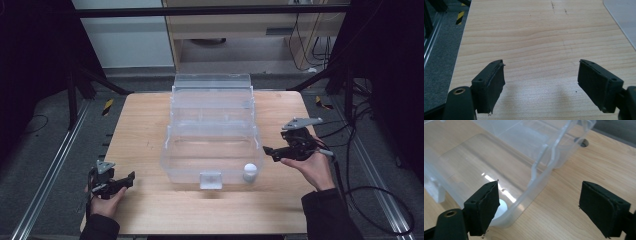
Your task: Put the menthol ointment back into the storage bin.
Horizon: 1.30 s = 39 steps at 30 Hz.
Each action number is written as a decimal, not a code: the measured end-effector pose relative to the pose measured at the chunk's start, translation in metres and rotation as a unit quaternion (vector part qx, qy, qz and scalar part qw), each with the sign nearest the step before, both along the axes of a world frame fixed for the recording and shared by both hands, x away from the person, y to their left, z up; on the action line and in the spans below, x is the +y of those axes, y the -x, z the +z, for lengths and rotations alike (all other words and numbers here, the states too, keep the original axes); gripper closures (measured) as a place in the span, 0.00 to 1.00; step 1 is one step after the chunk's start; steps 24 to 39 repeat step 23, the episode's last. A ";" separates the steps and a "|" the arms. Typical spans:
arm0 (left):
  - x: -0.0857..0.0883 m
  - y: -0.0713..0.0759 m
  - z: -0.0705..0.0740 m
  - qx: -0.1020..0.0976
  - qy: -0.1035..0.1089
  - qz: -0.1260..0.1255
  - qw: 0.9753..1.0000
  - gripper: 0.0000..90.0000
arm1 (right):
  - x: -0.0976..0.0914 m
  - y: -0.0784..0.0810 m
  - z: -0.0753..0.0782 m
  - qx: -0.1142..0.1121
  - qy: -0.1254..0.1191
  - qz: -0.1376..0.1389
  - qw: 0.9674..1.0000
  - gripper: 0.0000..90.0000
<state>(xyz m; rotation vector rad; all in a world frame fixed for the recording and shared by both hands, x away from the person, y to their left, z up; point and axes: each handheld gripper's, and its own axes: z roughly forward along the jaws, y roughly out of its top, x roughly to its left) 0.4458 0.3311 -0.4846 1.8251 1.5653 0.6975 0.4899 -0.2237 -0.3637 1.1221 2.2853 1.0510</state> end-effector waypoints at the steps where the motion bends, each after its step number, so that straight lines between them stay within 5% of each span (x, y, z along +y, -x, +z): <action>1: 0.000 0.000 0.000 0.000 0.000 -0.001 1.000 0.24 | -0.004 0.003 -0.004 -0.003 -0.006 -0.007 1.000 0.17; 6: -0.001 0.000 0.000 0.002 0.003 -0.005 1.000 0.27 | -0.018 0.013 -0.020 -0.021 -0.032 -0.026 0.999 0.17; 14: -0.001 0.001 0.002 -0.003 0.009 -0.007 1.000 0.35 | -0.040 0.021 -0.053 -0.041 -0.081 -0.079 0.993 0.16; 23: 0.001 0.001 0.002 -0.006 0.009 -0.005 1.000 0.35 | -0.059 0.027 -0.085 -0.026 -0.081 -0.117 0.989 0.14; 39: 0.001 0.001 0.002 -0.006 0.009 -0.005 1.000 0.35 | -0.059 0.027 -0.085 -0.026 -0.081 -0.117 0.989 0.14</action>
